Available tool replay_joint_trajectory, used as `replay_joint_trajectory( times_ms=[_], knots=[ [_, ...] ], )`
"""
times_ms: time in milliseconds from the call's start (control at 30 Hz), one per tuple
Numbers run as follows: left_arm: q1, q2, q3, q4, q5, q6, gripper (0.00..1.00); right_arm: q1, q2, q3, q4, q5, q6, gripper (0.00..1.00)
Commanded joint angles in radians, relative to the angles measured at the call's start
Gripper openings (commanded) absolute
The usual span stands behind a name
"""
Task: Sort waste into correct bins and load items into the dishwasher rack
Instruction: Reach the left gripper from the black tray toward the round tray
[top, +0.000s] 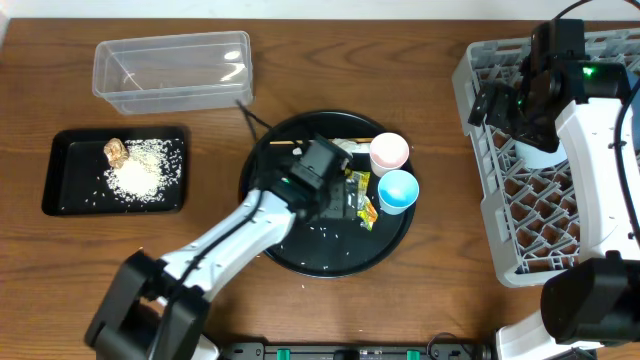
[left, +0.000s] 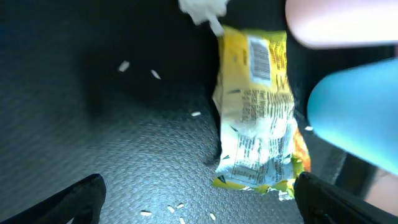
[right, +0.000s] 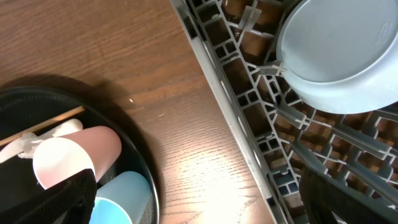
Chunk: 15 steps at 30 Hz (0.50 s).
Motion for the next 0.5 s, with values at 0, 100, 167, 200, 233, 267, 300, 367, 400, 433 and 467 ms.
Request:
replay_joint_trajectory(
  times_ms=[0, 100, 167, 200, 233, 267, 300, 367, 400, 433, 467],
  knots=[
    [-0.034, 0.028, 0.006, 0.008, -0.099, 0.032, 0.98, 0.001, -0.01, 0.01, 0.0, -0.004, 0.013, 0.99],
    [-0.04, 0.061, 0.006, 0.012, -0.101, 0.032, 0.98, 0.001, -0.01, 0.01, 0.0, -0.004, 0.013, 0.99],
    [-0.041, 0.088, 0.006, 0.021, -0.086, 0.032, 0.99, 0.001, -0.01, 0.01, 0.0, -0.004, 0.013, 0.99],
    [-0.043, 0.105, 0.006, 0.031, -0.068, 0.037, 0.96, 0.001, -0.01, 0.01, 0.0, -0.004, 0.013, 0.99],
    [-0.049, 0.119, 0.006, 0.039, -0.059, 0.038, 0.96, 0.001, -0.01, 0.01, 0.0, -0.004, 0.013, 0.99],
    [-0.055, 0.128, 0.006, 0.046, -0.055, 0.04, 0.96, 0.001, -0.01, 0.01, 0.0, -0.003, 0.013, 0.99],
    [-0.064, 0.137, 0.006, 0.056, -0.052, 0.04, 0.96, 0.001, -0.01, 0.01, 0.0, -0.004, 0.013, 0.99],
    [-0.081, 0.148, 0.006, 0.076, -0.052, 0.042, 0.96, 0.001, -0.01, 0.01, 0.0, -0.004, 0.013, 0.99],
    [-0.089, 0.15, 0.006, 0.086, -0.052, 0.044, 0.96, 0.001, -0.01, 0.01, 0.0, -0.004, 0.013, 0.99],
    [-0.098, 0.15, 0.006, 0.098, -0.052, 0.044, 0.96, 0.001, -0.01, 0.01, 0.0, -0.004, 0.013, 0.99],
    [-0.107, 0.15, 0.006, 0.112, -0.051, 0.044, 0.96, 0.001, -0.01, 0.01, 0.0, -0.004, 0.013, 0.99]
  ],
)
